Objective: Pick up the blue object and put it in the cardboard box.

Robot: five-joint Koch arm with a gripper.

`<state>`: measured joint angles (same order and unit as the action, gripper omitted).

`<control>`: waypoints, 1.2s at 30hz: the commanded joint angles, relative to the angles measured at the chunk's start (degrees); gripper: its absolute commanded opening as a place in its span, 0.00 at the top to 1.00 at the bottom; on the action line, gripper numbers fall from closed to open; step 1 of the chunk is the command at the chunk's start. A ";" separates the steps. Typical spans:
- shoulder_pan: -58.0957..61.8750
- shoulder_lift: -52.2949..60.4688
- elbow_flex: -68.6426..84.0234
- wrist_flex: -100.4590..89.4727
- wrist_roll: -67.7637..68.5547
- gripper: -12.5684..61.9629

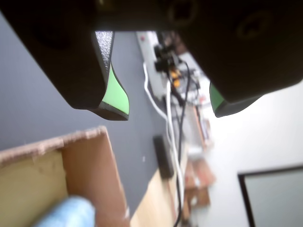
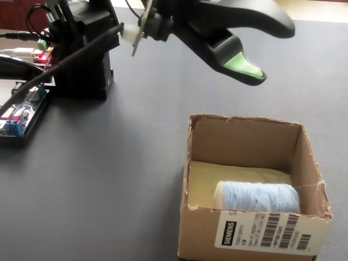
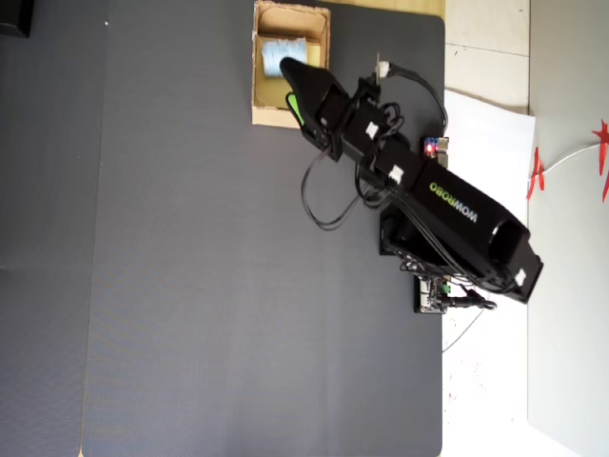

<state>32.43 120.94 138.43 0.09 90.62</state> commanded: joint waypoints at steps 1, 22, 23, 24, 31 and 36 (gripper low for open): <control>-3.34 5.36 -0.62 -5.98 3.69 0.38; -24.43 14.77 31.29 -13.18 3.78 0.37; -24.70 14.77 32.70 -13.18 3.78 0.37; -24.87 14.77 34.01 -13.10 3.78 0.37; -27.25 14.77 40.25 -10.81 4.22 0.37; -29.27 14.77 40.25 -4.83 4.13 0.37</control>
<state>3.69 130.69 176.40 -4.83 93.08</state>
